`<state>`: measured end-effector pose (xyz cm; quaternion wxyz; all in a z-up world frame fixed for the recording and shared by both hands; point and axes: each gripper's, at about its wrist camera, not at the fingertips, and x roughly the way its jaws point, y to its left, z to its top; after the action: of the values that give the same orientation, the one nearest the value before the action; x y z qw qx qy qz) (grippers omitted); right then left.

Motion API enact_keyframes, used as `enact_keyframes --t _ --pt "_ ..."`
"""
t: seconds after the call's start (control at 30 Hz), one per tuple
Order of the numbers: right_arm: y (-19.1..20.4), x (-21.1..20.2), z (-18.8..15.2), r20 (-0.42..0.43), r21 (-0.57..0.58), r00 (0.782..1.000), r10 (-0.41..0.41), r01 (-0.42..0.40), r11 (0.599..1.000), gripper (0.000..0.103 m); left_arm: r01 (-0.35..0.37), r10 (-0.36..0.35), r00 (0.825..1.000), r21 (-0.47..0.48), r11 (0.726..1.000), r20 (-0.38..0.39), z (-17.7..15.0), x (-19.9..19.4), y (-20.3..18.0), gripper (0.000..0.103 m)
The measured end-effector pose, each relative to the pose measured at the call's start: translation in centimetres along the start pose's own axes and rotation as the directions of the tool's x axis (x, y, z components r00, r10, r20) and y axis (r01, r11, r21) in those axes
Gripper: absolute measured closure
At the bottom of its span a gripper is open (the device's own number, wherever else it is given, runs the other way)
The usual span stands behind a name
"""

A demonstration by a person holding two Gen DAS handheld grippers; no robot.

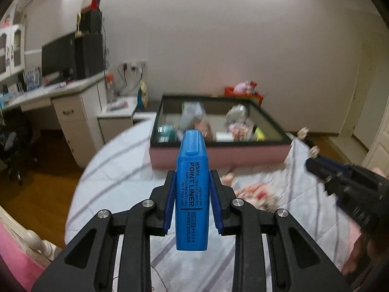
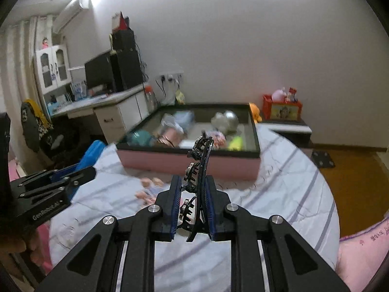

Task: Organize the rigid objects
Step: 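Lift the highlighter and hair clip and carry them over the pink box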

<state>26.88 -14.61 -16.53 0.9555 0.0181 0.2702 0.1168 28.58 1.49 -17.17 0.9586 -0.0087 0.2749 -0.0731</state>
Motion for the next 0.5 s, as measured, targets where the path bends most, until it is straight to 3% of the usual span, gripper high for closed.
enact_keyframes --t 0.2,0.5 --pt "2.4 -2.5 1.4 0.083 -0.046 0.997 -0.004 0.007 0.999 0.084 -0.026 0.021 0.995 0.046 0.999 0.096 1.6 -3.5 -2.4 0.076" --pt "4.0 -6.1 2.4 0.173 -0.068 0.983 -0.062 0.075 0.995 0.083 -0.034 0.021 0.985 0.073 0.997 0.170 2.3 -7.3 -4.5 0.076"
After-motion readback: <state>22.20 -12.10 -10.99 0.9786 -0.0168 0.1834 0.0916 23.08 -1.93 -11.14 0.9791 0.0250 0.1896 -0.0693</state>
